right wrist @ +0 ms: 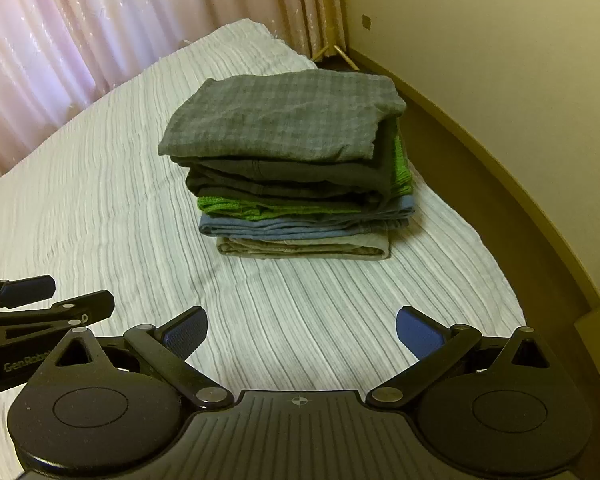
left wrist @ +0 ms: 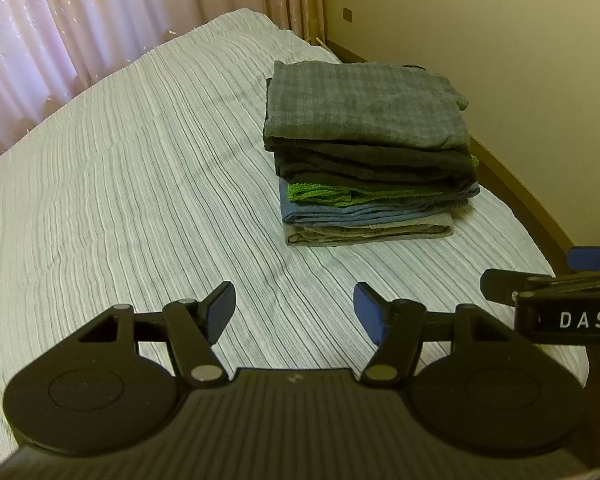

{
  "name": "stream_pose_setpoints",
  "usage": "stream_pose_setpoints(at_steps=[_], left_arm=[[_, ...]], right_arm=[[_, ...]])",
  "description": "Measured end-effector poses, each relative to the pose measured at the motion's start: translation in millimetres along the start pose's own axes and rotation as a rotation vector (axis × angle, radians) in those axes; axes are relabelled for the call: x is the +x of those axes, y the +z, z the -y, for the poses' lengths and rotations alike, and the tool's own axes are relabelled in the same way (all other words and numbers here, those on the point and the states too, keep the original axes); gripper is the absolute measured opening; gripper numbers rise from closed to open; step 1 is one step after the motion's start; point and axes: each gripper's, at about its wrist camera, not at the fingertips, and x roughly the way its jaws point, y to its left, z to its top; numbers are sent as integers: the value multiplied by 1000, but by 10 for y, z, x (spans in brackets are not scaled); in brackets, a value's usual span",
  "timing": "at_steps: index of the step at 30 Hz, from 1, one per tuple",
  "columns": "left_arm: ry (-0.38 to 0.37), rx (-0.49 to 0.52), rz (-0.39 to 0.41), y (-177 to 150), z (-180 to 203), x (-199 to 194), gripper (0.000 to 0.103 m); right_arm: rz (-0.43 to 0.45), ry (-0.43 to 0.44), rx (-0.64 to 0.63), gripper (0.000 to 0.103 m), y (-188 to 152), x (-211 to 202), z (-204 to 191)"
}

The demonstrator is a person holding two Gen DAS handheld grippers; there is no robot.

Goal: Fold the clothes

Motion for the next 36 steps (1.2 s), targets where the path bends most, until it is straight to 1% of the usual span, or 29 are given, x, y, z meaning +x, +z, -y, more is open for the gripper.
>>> stream_pose_setpoints(at_steps=[24,28,34,36], left_arm=[[7,-6,-55,116,33,340,62],[11,-5,-54,121,44,348,62],[29,14,-25,112,68,304,62],[21,12,-18,105,66,270,62]], right_arm=[[-60,-9,8,103,114,320,109],[-63,-9,9,103,124,337,119],[-59,-8,7,103,139,330,126],[-54,-9,8,103,137,307,125]])
